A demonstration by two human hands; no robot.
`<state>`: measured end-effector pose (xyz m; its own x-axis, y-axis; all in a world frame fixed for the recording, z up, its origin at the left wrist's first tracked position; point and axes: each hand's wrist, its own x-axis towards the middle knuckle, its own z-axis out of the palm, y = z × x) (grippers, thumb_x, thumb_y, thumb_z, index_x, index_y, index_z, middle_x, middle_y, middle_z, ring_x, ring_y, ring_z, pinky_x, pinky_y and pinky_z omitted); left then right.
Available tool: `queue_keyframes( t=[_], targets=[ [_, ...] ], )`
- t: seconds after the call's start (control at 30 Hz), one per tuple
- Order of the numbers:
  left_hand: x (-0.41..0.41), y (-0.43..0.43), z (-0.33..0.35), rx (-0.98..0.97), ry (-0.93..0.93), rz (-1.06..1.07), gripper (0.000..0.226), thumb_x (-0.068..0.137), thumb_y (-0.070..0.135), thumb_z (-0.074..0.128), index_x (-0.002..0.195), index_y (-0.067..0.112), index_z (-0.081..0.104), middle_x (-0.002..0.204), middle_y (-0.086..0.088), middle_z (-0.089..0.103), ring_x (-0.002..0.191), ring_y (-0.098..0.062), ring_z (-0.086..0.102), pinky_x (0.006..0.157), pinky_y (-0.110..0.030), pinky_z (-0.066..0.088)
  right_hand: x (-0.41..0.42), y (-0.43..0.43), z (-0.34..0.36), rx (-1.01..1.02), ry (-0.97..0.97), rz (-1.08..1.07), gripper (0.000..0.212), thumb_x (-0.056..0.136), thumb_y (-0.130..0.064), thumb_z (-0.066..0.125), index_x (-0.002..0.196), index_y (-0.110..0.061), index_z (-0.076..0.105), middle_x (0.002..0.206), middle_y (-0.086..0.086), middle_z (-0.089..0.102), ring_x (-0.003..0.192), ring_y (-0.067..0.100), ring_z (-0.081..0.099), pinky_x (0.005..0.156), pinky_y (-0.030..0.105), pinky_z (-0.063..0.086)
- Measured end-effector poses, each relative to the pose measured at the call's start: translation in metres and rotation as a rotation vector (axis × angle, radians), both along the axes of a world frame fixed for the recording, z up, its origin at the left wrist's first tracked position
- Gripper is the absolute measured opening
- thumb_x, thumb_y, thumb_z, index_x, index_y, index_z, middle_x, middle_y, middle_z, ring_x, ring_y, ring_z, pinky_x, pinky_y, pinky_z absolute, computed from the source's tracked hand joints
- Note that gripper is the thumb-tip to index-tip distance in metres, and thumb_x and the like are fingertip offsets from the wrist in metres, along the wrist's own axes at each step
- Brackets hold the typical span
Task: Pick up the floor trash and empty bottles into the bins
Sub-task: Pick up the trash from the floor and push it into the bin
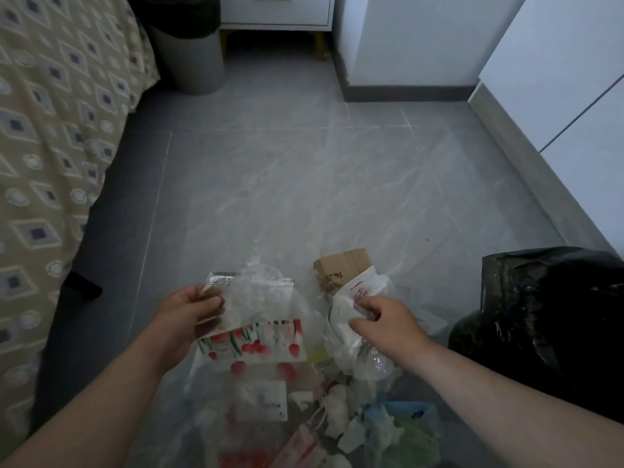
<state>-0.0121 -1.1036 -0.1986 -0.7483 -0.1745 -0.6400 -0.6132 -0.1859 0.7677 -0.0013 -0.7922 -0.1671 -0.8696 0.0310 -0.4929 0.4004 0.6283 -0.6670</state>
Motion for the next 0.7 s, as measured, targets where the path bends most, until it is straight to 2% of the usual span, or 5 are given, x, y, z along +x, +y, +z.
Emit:
queue_keyframes(
  t=[0.13, 0.3, 0.5, 0.6, 0.7],
  targets=[
    [-0.01, -0.004, 0.014, 0.048, 0.058, 0.036, 0.023, 0.088, -0.007, 0.053, 0.08, 0.013, 0.06, 0.057, 0.005, 0.068, 0.05, -0.005, 0.064, 0.049, -0.018, 0.054, -0.009, 0.004, 0.006, -0.06, 0.008, -0.042, 0.038, 0.08, -0.019, 0.07, 0.117, -0.013, 0.067, 0.103, -0.01, 0.064, 0.09, 0.004, 0.059, 0.082, 0.02, 0.043],
    [-0.02, -0.007, 0.036, 0.119, 0.127, 0.098, 0.024, 0.088, -0.007, 0.052, 0.079, 0.015, 0.058, 0.054, 0.005, 0.068, 0.046, -0.005, 0.063, 0.047, -0.017, 0.054, -0.019, 0.012, 0.02, -0.192, 0.005, -0.149, 0.023, 0.082, -0.009, 0.067, 0.103, -0.018, 0.071, 0.055, -0.01, 0.063, 0.046, 0.001, 0.053, 0.045, 0.012, 0.04],
    [-0.023, -0.006, 0.071, 0.125, 0.171, 0.141, 0.025, 0.088, -0.005, 0.053, 0.077, 0.017, 0.059, 0.053, 0.005, 0.066, 0.047, -0.006, 0.064, 0.051, -0.019, 0.056, -0.015, 0.017, 0.048, -0.029, 0.068, -0.011, 0.013, 0.084, -0.013, 0.065, 0.076, -0.021, 0.072, 0.073, 0.003, 0.072, 0.061, 0.015, 0.064, 0.063, 0.028, 0.054],
    [-0.022, -0.003, 0.097, 0.153, 0.218, 0.153, 0.026, 0.088, -0.005, 0.053, 0.076, 0.017, 0.06, 0.054, 0.004, 0.067, 0.048, -0.006, 0.064, 0.053, -0.02, 0.057, -0.011, 0.019, 0.069, -0.182, 0.052, -0.105, 0.016, 0.084, -0.005, 0.064, 0.073, -0.016, 0.07, 0.063, 0.003, 0.067, 0.056, 0.022, 0.063, 0.063, 0.041, 0.059],
    [-0.024, 0.003, 0.121, 0.194, 0.261, 0.156, 0.026, 0.089, -0.004, 0.051, 0.077, 0.018, 0.06, 0.055, 0.004, 0.067, 0.049, -0.006, 0.064, 0.052, -0.02, 0.056, -0.012, 0.022, 0.094, -0.374, 0.031, -0.179, 0.015, 0.086, 0.002, 0.059, 0.077, -0.008, 0.065, 0.058, 0.007, 0.058, 0.051, 0.021, 0.053, 0.053, 0.034, 0.053]
  ],
)
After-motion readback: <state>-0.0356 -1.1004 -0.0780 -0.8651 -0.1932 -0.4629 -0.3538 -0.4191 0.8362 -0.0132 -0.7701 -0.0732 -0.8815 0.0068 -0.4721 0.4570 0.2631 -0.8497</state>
